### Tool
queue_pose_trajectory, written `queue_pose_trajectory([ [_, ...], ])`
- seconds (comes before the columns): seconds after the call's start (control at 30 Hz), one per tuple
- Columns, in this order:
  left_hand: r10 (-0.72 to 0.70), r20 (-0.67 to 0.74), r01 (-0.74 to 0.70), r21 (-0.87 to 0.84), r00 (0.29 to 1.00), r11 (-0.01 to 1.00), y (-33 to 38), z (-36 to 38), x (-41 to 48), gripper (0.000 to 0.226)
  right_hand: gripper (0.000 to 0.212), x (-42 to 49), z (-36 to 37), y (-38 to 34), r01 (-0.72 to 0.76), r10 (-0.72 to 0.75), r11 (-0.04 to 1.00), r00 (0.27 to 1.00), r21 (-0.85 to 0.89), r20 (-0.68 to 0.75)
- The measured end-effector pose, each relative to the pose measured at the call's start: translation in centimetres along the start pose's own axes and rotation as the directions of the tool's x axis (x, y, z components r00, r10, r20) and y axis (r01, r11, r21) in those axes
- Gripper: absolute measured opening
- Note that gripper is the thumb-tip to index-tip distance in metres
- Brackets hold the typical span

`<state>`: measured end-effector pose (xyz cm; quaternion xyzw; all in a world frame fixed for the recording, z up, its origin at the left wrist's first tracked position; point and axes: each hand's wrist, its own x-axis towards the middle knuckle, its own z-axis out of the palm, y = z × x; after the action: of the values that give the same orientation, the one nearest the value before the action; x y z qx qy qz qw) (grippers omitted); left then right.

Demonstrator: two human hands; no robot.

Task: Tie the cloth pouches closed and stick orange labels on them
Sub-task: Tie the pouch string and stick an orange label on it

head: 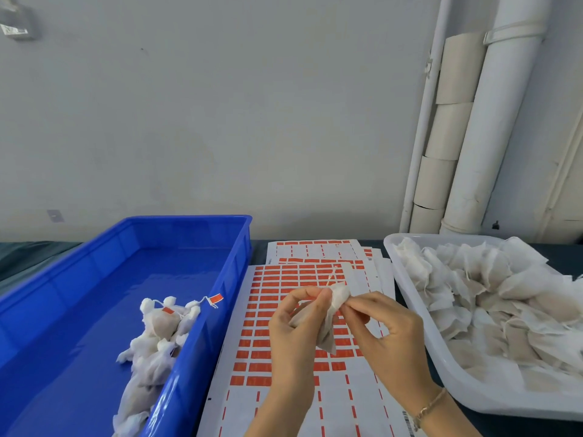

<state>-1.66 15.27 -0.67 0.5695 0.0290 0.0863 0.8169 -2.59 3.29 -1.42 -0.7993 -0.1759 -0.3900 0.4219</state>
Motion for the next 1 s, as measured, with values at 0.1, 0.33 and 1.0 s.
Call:
queue_pose_trajectory([
  [0.1,0.037,0.008,-0.037,0.02,0.999,0.999,0.1,0.1,-0.4,0.021,0.02,0.0,-0.2,0.2,0.04,-0.041,0.998,0.999,-0.047,-0.014],
  [0.33,0.125,0.028,-0.127,0.086,0.992,0.988,0.6,0.3,-1.1,0.014,0.023,0.0,-0.9,0.4,0.141,-0.143,0.98,0.99,-0.138,-0.007],
  [1.0,-0.001,0.069,0.002,-0.014,0.998,1.0,0.8,0.0,-1.1,0.018,0.011,1.1,-1.3,-1.6,-0.084,0.081,0.991,0.996,0.108,0.036],
])
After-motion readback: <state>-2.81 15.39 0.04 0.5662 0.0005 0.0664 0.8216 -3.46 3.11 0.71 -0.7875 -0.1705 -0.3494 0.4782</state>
